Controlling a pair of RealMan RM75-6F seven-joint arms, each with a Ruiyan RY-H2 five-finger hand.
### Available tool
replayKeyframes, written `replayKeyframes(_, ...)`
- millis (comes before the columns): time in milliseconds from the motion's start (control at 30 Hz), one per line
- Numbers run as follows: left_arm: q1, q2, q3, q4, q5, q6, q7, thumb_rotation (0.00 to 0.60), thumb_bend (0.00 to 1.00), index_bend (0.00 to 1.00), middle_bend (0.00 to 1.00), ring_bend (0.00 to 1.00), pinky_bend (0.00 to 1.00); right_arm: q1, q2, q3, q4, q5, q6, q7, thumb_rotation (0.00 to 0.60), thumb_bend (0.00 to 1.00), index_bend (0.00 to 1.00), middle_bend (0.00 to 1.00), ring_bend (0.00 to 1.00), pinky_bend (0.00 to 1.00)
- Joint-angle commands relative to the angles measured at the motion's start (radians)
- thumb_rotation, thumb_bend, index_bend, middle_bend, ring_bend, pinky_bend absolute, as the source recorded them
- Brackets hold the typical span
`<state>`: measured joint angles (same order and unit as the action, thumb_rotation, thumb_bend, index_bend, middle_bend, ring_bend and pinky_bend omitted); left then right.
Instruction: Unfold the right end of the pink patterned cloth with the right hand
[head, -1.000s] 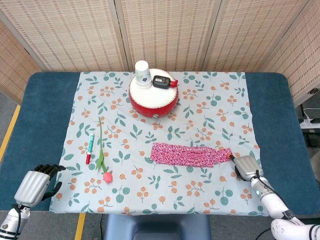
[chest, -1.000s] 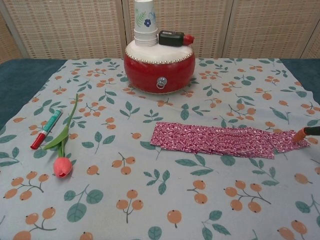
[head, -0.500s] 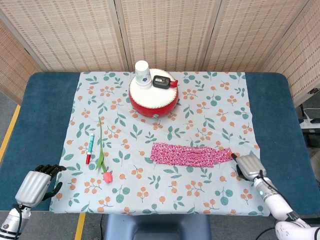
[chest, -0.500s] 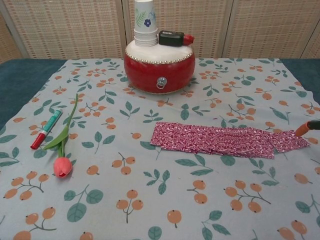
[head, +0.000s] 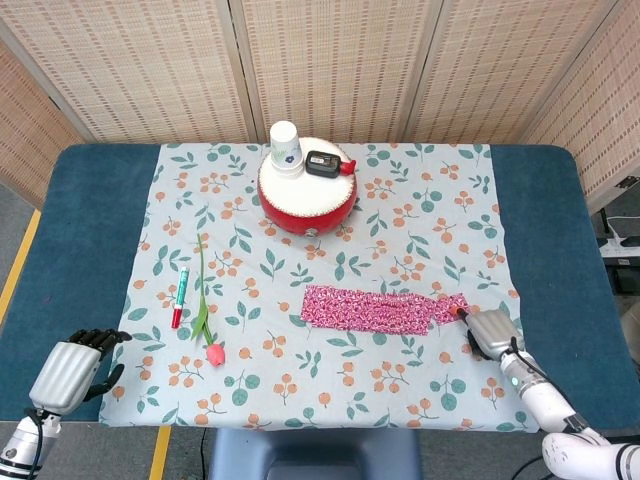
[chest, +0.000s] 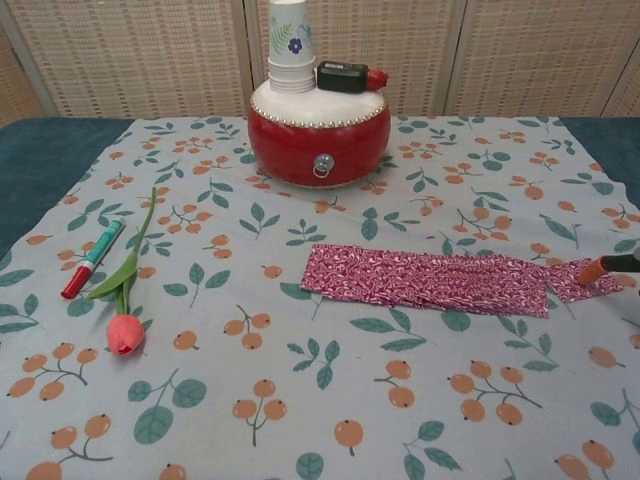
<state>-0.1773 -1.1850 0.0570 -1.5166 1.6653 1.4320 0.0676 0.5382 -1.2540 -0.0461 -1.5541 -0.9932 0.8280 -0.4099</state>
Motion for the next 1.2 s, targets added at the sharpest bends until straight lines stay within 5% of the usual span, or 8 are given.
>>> replayKeyframes(33,0.000,0.000,0.000,0.000,0.000,0.000,0.001,0.600,0.37,0.33,0.38,0.36,0.41,0.000,0.005,0.001,0.001,0.018,0.010,-0.013,0.600,0.83,0.16,0.83,0.78,0.67)
replayKeyframes(467,-0.001,0.000,0.001,-0.002,-0.003,-0.007,0.005,0.600,0.37,0.33,0.38,0.36,0.41,0.014,0.033,0.004,-0.004,0.156,0.018,-0.071,0.600,0.83,0.16,0.83,0.78,0.66)
replayKeyframes(833,-0.004,-0.002,0.001,-0.002,-0.008,-0.017,0.009,0.600,0.37,0.33,0.38,0.36,0.41,-0.059,0.045,-0.013,-0.045,-0.355,0.122,0.302,0.600,0.83,0.16,0.83,0.78,0.66)
replayKeyframes(1200,-0.003,-0.001,0.001,-0.003,-0.010,-0.017,0.009,0.600,0.37,0.33,0.38,0.36,0.41,-0.010,-0.006,0.000,0.006,-0.310,-0.001,0.289,0.600,0.85,0.16,0.83,0.78,0.66)
